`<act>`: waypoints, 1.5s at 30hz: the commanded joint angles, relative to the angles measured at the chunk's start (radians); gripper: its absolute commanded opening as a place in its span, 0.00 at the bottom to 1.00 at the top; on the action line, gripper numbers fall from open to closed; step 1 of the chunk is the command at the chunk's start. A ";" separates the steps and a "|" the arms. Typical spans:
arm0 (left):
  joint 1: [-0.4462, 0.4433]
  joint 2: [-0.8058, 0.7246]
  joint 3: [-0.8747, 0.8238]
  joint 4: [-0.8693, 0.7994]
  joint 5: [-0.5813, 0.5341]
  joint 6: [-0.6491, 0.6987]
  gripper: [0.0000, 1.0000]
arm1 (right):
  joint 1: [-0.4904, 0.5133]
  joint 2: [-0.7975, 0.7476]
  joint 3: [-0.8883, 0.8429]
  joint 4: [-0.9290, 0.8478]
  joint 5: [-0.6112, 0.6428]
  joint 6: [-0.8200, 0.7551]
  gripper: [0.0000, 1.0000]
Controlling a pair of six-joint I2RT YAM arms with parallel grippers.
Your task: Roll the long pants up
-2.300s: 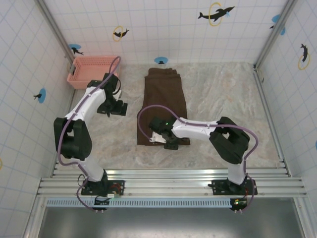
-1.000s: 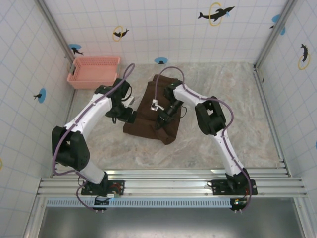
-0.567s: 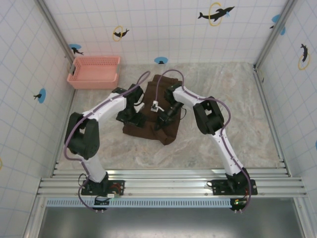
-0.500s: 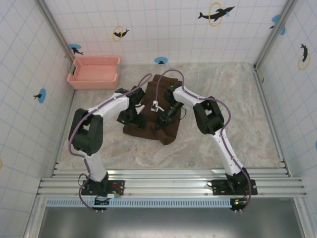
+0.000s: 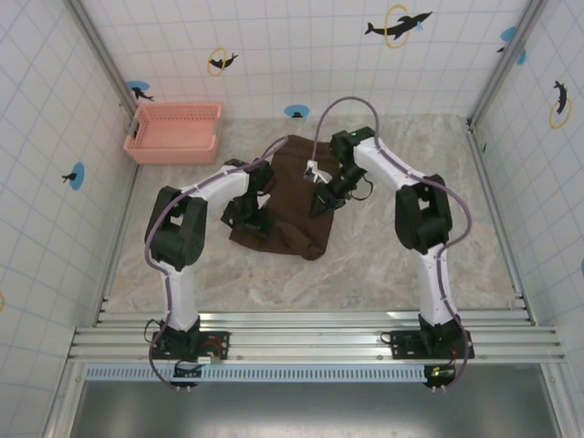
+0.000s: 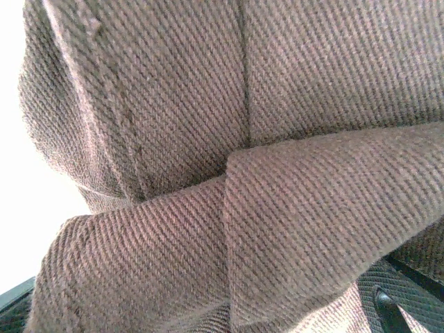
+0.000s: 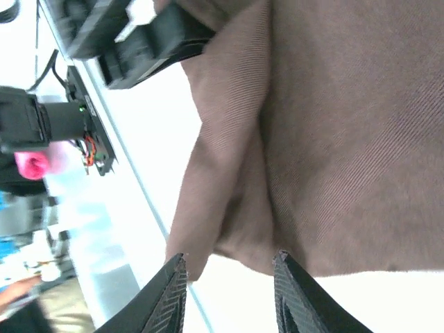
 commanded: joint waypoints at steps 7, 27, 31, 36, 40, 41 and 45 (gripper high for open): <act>-0.001 0.053 0.045 0.005 -0.017 0.008 0.97 | 0.250 -0.198 -0.139 0.106 0.021 0.124 0.38; -0.002 0.042 0.038 -0.041 -0.003 0.064 0.97 | 0.185 0.008 -0.227 0.209 0.344 0.114 0.35; -0.002 0.035 0.027 -0.045 -0.007 0.074 0.97 | 0.152 0.046 -0.213 0.193 0.430 0.085 0.35; -0.002 0.039 0.029 -0.053 -0.004 0.089 0.97 | 0.140 0.098 -0.211 0.210 0.513 0.065 0.34; -0.001 0.044 0.044 -0.064 -0.003 0.101 0.97 | 0.111 0.100 -0.214 0.229 0.555 0.061 0.34; -0.001 0.047 0.052 -0.070 -0.003 0.104 0.97 | 0.105 0.080 -0.225 0.240 0.574 0.060 0.35; -0.002 0.071 0.094 -0.095 0.006 0.122 0.97 | 0.111 -0.102 -0.375 0.364 0.661 0.042 0.38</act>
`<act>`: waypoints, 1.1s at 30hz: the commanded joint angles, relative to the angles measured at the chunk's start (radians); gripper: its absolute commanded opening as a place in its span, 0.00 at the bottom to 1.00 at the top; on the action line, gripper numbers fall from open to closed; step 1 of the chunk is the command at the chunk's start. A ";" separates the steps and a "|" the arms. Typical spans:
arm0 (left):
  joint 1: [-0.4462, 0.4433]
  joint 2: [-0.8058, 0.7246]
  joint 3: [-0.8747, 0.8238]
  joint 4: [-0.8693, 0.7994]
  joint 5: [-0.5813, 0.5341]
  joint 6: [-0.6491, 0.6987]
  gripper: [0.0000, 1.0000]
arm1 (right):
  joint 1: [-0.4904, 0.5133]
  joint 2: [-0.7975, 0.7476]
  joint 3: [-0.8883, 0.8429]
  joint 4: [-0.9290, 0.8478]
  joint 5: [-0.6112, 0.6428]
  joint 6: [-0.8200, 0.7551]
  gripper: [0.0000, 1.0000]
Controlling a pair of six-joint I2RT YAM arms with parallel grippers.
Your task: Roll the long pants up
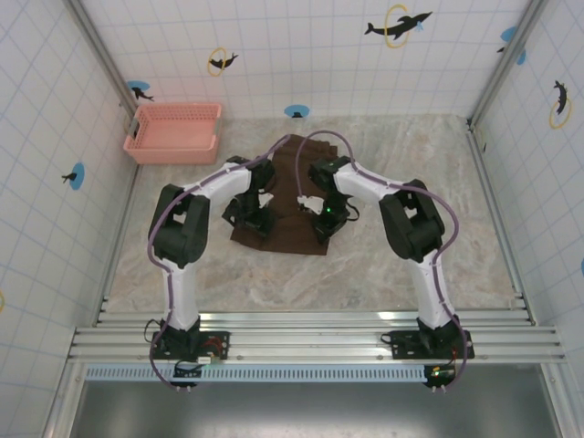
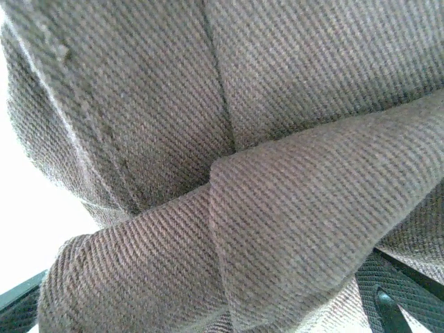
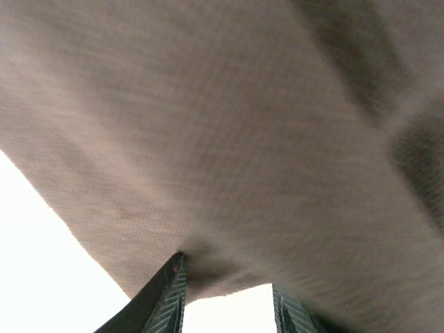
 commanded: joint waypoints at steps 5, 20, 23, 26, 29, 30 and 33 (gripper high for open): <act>0.000 0.053 0.062 -0.051 0.007 0.040 0.97 | 0.109 -0.360 -0.319 0.265 0.282 -0.107 0.48; -0.001 0.048 0.054 -0.059 0.003 0.058 0.97 | 0.388 -0.289 -0.366 0.479 0.380 -0.250 0.56; -0.001 0.049 0.065 -0.072 0.005 0.073 0.97 | 0.385 -0.207 -0.315 0.478 0.394 -0.255 0.54; 0.000 0.049 0.076 -0.086 0.009 0.096 0.97 | 0.384 -0.135 -0.262 0.463 0.397 -0.276 0.52; 0.000 0.047 0.082 -0.100 0.013 0.140 0.97 | 0.372 -0.090 -0.228 0.457 0.399 -0.281 0.49; -0.001 0.043 0.080 -0.100 0.014 0.153 0.97 | 0.369 -0.081 -0.217 0.457 0.406 -0.281 0.48; -0.001 0.033 0.073 -0.101 0.011 0.181 0.97 | 0.357 -0.042 -0.164 0.421 0.390 -0.292 0.38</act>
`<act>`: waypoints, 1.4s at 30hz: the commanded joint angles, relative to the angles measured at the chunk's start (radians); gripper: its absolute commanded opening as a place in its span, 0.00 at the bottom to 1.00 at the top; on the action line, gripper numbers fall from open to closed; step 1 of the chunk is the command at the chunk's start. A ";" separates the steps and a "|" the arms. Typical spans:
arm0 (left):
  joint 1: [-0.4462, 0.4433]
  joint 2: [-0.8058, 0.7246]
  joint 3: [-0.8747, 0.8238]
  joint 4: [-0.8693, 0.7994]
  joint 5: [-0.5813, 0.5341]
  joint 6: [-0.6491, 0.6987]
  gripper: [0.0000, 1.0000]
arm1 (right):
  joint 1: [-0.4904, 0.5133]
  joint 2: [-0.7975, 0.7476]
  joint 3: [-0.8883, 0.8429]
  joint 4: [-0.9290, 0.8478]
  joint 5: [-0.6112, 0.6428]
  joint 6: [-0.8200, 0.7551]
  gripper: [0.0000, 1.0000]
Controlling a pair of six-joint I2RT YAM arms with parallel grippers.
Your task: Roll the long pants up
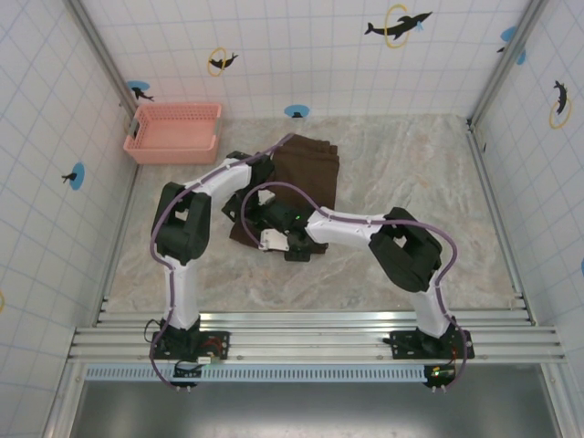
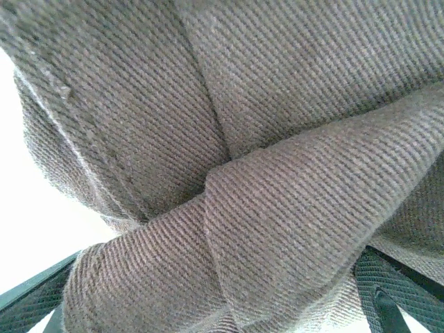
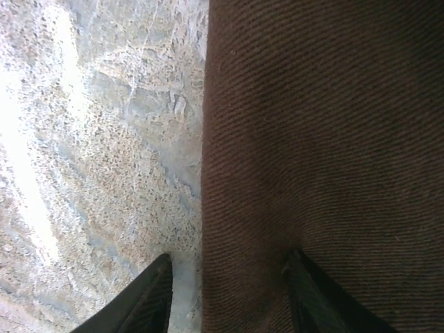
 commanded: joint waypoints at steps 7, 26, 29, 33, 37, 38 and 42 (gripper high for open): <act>-0.010 -0.011 0.017 -0.077 0.011 0.094 0.97 | -0.052 0.110 0.113 -0.108 -0.147 -0.019 0.07; 0.181 -0.164 0.079 -0.145 -0.043 0.097 0.97 | -0.161 0.132 0.376 -0.689 -1.006 0.128 0.00; 0.181 -0.174 0.097 -0.153 -0.029 0.090 0.97 | -0.216 0.131 0.372 -0.698 -1.121 0.171 0.00; 0.181 -0.180 0.116 -0.162 -0.006 0.085 0.97 | -0.311 0.165 0.379 -0.680 -1.251 0.273 0.00; 0.179 -0.174 0.130 -0.178 0.003 0.084 0.97 | -0.390 0.223 0.383 -0.659 -1.249 0.358 0.00; 0.174 -0.175 0.134 -0.182 0.004 0.084 0.97 | -0.407 0.233 0.373 -0.634 -1.228 0.394 0.00; 0.144 -0.186 0.140 -0.186 0.004 0.081 0.97 | -0.467 0.290 0.376 -0.584 -1.189 0.441 0.00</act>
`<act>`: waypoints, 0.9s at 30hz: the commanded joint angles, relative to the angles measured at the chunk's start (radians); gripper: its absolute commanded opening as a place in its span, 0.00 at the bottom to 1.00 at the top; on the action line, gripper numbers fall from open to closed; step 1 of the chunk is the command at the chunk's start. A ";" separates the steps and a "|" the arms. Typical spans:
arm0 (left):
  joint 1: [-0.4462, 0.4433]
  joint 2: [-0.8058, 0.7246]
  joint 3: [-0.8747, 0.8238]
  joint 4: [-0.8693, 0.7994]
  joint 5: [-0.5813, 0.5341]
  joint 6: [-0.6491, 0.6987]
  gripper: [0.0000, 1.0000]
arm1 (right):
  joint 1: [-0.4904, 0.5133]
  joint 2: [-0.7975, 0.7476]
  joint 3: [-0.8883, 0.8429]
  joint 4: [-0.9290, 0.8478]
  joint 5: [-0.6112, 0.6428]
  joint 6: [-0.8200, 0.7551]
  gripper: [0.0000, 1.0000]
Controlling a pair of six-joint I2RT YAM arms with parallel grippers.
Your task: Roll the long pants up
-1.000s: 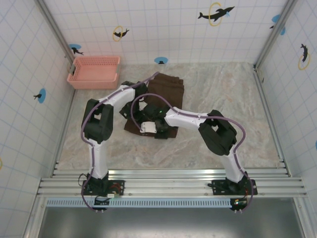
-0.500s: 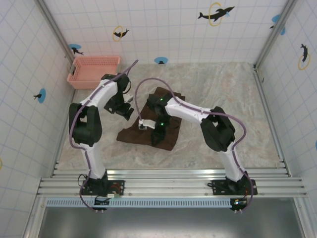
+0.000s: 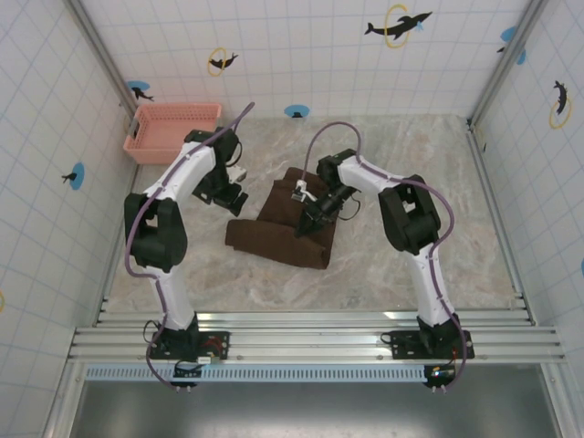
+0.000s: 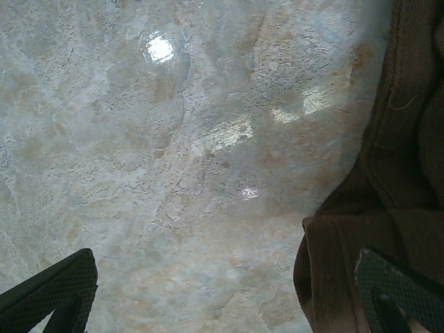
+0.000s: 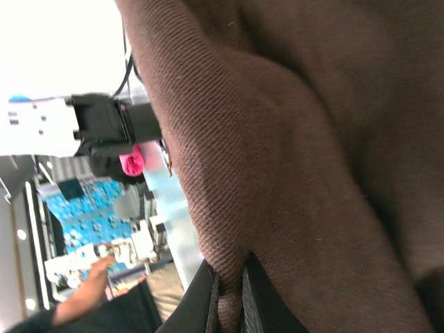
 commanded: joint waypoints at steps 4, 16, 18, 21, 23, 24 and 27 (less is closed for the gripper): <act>-0.065 -0.038 0.038 -0.038 0.039 -0.008 0.97 | -0.056 0.116 0.070 0.032 0.088 0.072 0.00; -0.198 0.082 0.052 0.021 0.122 -0.133 0.97 | -0.078 0.186 0.100 0.019 0.149 0.026 0.01; -0.198 0.135 0.045 0.024 0.114 -0.136 0.97 | -0.087 0.161 0.105 0.018 0.171 0.013 0.07; -0.198 0.209 0.039 0.013 0.093 -0.134 0.97 | -0.113 0.090 0.107 0.005 0.268 -0.005 0.17; -0.198 0.231 0.026 0.026 0.092 -0.134 0.97 | -0.133 0.017 0.095 -0.008 0.372 -0.017 0.22; -0.198 0.237 0.022 0.031 0.093 -0.134 0.97 | -0.138 -0.024 0.083 -0.010 0.422 -0.020 0.24; -0.198 0.246 0.024 0.041 0.104 -0.139 0.97 | -0.138 -0.153 0.027 -0.006 0.542 -0.025 0.30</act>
